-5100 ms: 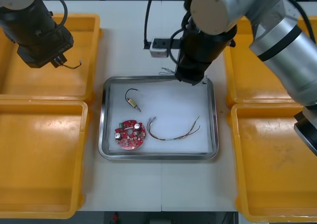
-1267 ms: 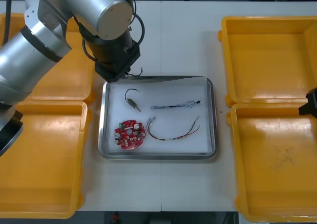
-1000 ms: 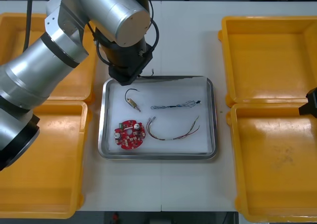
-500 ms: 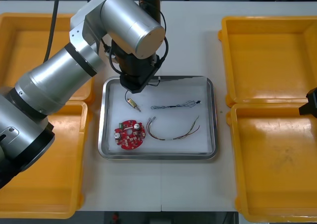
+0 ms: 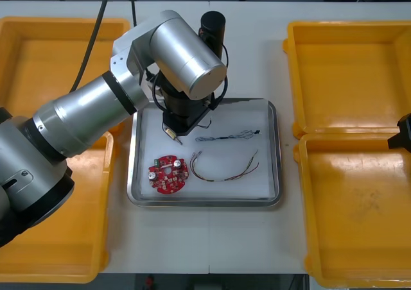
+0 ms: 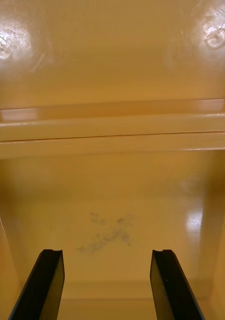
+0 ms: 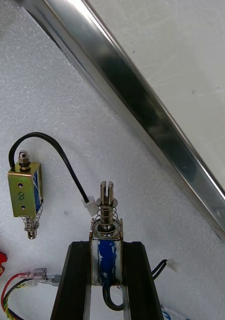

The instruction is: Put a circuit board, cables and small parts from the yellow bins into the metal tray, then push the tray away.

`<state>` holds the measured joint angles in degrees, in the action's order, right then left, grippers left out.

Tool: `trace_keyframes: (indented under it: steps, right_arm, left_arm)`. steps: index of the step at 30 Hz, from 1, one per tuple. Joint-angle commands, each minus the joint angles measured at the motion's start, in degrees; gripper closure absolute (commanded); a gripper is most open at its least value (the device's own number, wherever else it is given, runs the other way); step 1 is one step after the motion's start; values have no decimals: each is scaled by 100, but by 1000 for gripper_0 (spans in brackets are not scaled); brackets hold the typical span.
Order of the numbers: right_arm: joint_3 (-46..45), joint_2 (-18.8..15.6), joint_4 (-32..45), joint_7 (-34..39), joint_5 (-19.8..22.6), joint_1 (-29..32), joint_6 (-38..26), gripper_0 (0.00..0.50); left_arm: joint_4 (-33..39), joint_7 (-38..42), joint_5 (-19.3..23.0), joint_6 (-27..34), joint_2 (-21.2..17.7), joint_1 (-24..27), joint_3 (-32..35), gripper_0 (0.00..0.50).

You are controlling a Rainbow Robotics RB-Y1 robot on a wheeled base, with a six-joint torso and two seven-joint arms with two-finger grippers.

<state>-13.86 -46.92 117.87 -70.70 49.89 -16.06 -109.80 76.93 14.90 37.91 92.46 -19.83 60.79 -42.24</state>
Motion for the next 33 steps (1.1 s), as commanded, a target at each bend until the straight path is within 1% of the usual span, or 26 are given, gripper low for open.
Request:
trace_keyframes:
  steps: [1, 5, 7, 8, 11, 12, 14, 15, 17, 18, 19, 20, 24, 27, 30, 31, 33]
  right_arm:
    - [-170, -116, 149, 241, 29, 42, -20, 0]
    - [-179, -124, 149, 241, 56, 42, -20, 0]
    - [-170, -116, 149, 241, 65, 51, -20, 0]
    - [-170, -116, 149, 241, 65, 42, -20, 0]
    - [-170, -116, 149, 241, 65, 42, -20, 0]
    - [-170, -116, 149, 241, 65, 42, -20, 0]
    - [-170, -116, 149, 241, 73, 42, -20, 0]
    - [-170, -116, 149, 241, 73, 42, -20, 0]
    - [-170, -124, 149, 241, 73, 42, -20, 0]
    - [-170, -116, 149, 241, 73, 42, -20, 0]
    - [-170, -116, 149, 241, 73, 42, -20, 0]
    - [-170, -116, 149, 241, 82, 42, -20, 0]
    - [-170, -116, 166, 214, 73, 42, -20, 0]
    - [-170, -124, 193, 214, 91, 42, -20, 0]
    - [-170, -116, 254, 205, 109, 42, -20, 0]
    - [-170, -116, 263, 205, 109, 42, -20, 0]
    - [-170, -116, 342, 197, 126, 42, -20, 0]
  left_arm:
    - [24, 400, 33, -17, 164, 258, -91, 500]
    - [-12, 373, 6, -17, 164, 258, -100, 499]
    - [-47, 347, -3, -17, 164, 258, -91, 480]
    - [-73, 338, -3, -17, 164, 258, -91, 449]
    - [-143, 285, -3, -43, 155, 258, -91, 323]
    - [-152, 277, -3, -43, 155, 258, -91, 292]
    - [-152, 268, -20, -43, 155, 258, -100, 171]
    - [-152, 268, -20, -43, 146, 258, -100, 148]
    - [-143, 259, -38, -43, 128, 258, -100, 53]
    - [-143, 259, -38, -43, 128, 258, -91, 37]
    - [-126, 259, -47, -43, 111, 267, -91, 7]
    - [-99, 259, -38, -43, 84, 267, -100, 0]
    - [32, 285, -29, 18, 5, 328, -56, 0]
    - [191, 277, 156, 176, -109, 434, 85, 0]
    - [428, 241, 648, 537, -381, 697, 322, 0]
    - [481, 233, 736, 607, -434, 741, 357, 0]
    - [674, 180, 1070, 915, -680, 908, 559, 0]
